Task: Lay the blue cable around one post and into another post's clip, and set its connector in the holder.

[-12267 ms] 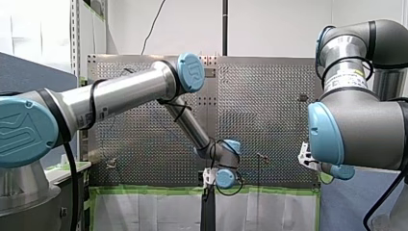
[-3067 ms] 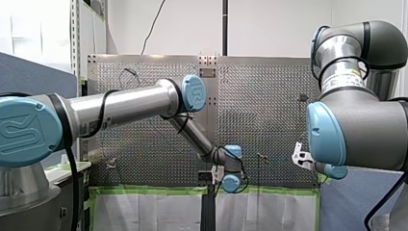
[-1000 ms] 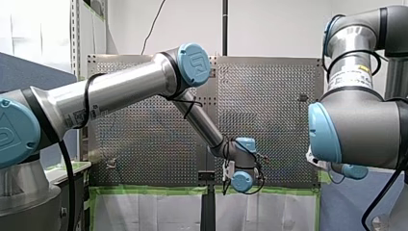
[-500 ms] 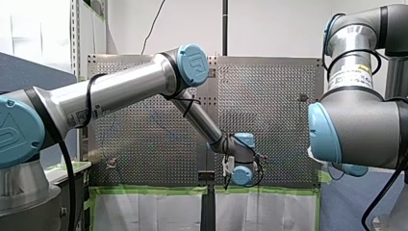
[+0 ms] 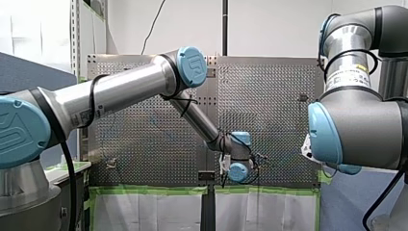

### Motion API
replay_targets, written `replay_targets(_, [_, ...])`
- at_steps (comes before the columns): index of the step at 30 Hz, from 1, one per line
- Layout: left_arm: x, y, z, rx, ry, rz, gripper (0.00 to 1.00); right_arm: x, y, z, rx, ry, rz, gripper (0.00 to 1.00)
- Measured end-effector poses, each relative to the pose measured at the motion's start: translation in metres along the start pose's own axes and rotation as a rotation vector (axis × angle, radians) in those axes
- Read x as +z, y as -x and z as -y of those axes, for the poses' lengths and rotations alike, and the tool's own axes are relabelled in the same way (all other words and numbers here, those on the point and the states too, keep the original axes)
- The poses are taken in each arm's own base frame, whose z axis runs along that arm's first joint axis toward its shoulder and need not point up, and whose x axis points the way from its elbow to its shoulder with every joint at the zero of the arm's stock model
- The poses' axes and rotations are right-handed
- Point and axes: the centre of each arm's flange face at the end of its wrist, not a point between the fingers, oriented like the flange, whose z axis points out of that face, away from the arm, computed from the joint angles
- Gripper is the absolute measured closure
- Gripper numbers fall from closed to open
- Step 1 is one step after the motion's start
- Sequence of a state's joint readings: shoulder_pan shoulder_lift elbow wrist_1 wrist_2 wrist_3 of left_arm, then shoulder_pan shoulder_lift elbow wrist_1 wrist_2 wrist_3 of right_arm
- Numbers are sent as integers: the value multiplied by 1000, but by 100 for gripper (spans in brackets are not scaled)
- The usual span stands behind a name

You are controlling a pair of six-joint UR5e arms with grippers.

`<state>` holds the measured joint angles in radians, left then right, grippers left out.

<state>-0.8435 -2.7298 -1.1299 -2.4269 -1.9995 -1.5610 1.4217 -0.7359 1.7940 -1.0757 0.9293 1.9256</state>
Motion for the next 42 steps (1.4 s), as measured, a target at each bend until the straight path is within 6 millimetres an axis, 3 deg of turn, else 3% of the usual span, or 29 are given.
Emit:
replay_targets(13, [17,0,-20,1,8,-15,100,3,-3,-3,15,23,-15,100])
replay_targets(20, [21,-12,-24,10,8,-38,100,4,-4,-4,15,30,-20,100])
replay_targets(42, [35,-7,-34,-8,3,-29,100,6,-5,-3,13,29,-28,100])
